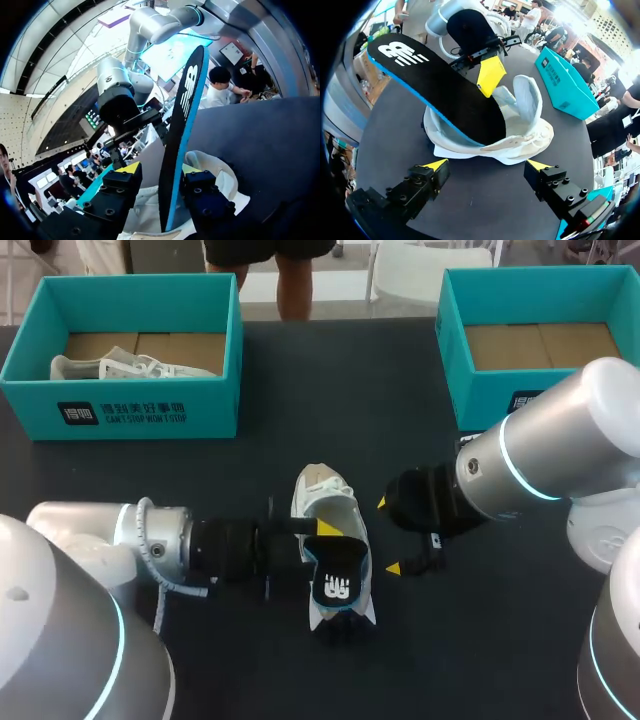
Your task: Take the shoe out of the shoebox, open the shoe tongue, remove and reinsert the insole, then place the shoe into the shoebox
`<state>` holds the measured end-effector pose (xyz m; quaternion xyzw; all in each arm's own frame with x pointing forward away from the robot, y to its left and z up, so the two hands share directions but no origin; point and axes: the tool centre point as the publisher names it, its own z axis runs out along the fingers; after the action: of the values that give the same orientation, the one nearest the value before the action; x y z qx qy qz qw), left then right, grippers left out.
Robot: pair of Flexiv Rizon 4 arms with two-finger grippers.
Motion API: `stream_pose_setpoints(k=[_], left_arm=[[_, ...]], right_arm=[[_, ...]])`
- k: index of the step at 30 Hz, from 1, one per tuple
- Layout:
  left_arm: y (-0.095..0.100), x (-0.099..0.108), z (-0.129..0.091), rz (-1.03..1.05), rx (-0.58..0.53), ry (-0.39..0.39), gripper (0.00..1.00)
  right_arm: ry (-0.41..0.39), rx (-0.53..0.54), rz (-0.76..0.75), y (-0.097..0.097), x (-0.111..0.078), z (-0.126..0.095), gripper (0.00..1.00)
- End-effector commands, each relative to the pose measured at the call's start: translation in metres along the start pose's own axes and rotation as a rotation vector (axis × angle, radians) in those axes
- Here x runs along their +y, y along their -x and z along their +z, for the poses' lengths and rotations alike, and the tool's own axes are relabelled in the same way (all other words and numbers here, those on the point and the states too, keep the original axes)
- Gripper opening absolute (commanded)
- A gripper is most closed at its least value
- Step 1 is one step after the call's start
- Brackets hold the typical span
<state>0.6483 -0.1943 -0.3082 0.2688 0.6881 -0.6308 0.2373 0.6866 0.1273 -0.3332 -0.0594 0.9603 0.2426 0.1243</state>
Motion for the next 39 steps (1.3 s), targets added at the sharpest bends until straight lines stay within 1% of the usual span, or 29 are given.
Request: stream_pose_setpoints(k=[1, 2, 4, 5, 6, 12, 13, 14, 16, 17, 18, 21, 25, 30, 32, 33, 34, 35, 37, 39], left_arm=[[-0.002, -0.009, -0.007, -0.01, -0.006, 0.012, 0.44], [-0.003, -0.01, -0.008, -0.011, -0.007, 0.012, 0.4], [-0.003, -0.011, -0.008, -0.016, -0.012, 0.013, 0.25], [-0.003, -0.011, -0.009, -0.015, -0.013, 0.014, 0.11], [-0.003, -0.012, -0.008, -0.01, -0.012, 0.015, 0.0], [-0.008, 0.004, 0.0, -0.014, 0.003, 0.018, 0.0], [-0.007, 0.008, 0.002, -0.026, -0.01, -0.001, 0.0], [-0.008, 0.014, 0.004, -0.007, -0.005, 0.029, 0.0], [-0.008, 0.019, 0.006, -0.016, -0.01, 0.01, 0.0], [-0.008, 0.023, 0.007, -0.011, -0.011, 0.026, 0.0], [-0.007, 0.027, 0.008, -0.01, -0.01, 0.026, 0.0], [-0.007, 0.039, 0.009, -0.011, -0.015, 0.03, 0.0], [-0.005, 0.053, 0.007, -0.008, -0.019, 0.068, 0.0], [-0.005, 0.063, 0.003, 0.003, -0.018, 0.105, 0.0], [-0.005, 0.062, 0.001, -0.003, -0.022, 0.108, 0.0], [-0.005, 0.059, 0.0, -0.002, -0.019, 0.105, 0.07], [-0.004, 0.057, -0.001, -0.001, -0.022, 0.1, 0.3], [-0.003, 0.053, -0.002, 0.004, -0.021, 0.094, 0.36], [-0.002, 0.044, -0.002, 0.014, -0.025, 0.082, 0.41], [0.0, 0.038, -0.004, 0.033, -0.026, 0.07, 0.42]], right_arm=[[0.0, -0.002, 0.0, -0.001, 0.0, 0.001, 1.0], [0.0, -0.002, 0.0, -0.001, 0.0, 0.001, 1.0], [0.0, -0.002, 0.0, -0.001, 0.0, 0.001, 1.0], [0.0, -0.002, 0.0, -0.001, 0.0, 0.001, 1.0], [0.0, -0.002, 0.0, -0.001, 0.0, 0.001, 1.0], [0.0, -0.002, 0.0, -0.001, 0.0, 0.001, 1.0], [0.0, -0.002, 0.0, -0.001, 0.0, 0.001, 1.0], [0.0, -0.002, 0.0, -0.001, 0.0, 0.001, 1.0], [0.0, -0.002, 0.0, -0.001, 0.0, 0.001, 1.0], [0.0, -0.002, 0.0, -0.001, 0.0, 0.001, 1.0], [0.0, -0.002, 0.0, -0.001, 0.0, 0.001, 1.0], [0.0, -0.002, 0.0, -0.001, 0.0, 0.001, 1.0], [0.0, -0.002, 0.0, -0.001, 0.0, 0.001, 1.0], [0.0, -0.002, 0.0, -0.001, 0.0, 0.001, 1.0], [0.0, -0.002, 0.0, -0.001, 0.0, 0.001, 1.0], [0.0, -0.002, 0.0, -0.001, 0.0, 0.001, 1.0], [0.0, -0.002, 0.0, -0.001, 0.0, 0.001, 1.0], [0.0, -0.002, 0.0, -0.001, 0.0, 0.001, 1.0], [0.0, -0.002, 0.0, -0.001, 0.0, 0.001, 1.0], [0.0, -0.002, 0.0, -0.001, 0.0, 0.001, 1.0]])
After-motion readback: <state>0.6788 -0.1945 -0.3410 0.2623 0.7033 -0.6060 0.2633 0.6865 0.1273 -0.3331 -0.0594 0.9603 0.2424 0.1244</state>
